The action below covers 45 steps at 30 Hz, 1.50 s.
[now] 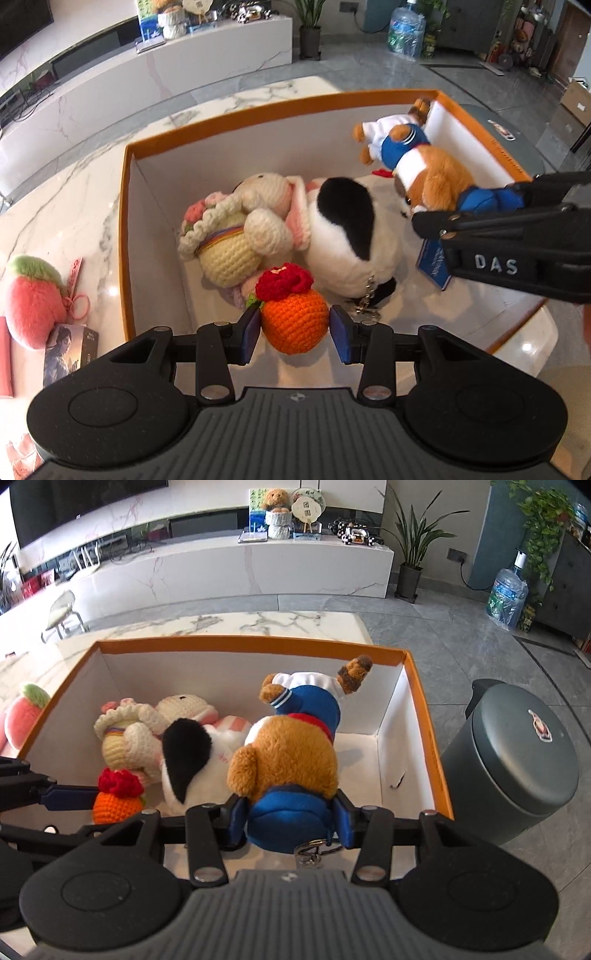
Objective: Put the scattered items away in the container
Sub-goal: 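Lower the teddy bear into the box and open the right gripper while the left releases the pink bag, then withdraw both open grippers from the box toward the remaining items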
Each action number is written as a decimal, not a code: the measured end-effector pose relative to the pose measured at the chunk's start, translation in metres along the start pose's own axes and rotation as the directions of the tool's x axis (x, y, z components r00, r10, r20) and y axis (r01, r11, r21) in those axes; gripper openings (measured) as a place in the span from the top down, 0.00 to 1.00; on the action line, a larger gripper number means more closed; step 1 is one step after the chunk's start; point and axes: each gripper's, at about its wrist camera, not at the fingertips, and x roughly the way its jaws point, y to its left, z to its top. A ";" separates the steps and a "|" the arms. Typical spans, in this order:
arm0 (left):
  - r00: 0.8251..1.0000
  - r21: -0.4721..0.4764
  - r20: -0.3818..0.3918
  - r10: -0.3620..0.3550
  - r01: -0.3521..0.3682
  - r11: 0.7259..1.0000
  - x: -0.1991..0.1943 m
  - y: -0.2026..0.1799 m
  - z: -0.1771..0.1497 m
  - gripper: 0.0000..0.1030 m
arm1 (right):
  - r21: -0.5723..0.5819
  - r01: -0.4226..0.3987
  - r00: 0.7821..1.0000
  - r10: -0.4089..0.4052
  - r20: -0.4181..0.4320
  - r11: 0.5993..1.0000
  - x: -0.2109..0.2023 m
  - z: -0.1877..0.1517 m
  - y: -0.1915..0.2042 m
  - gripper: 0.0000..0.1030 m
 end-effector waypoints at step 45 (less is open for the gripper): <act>0.996 -0.063 0.081 -0.042 0.047 0.997 -0.022 0.000 0.002 0.31 | 0.166 -0.008 1.000 0.009 -0.008 0.986 -0.021 -0.019 -0.008 0.36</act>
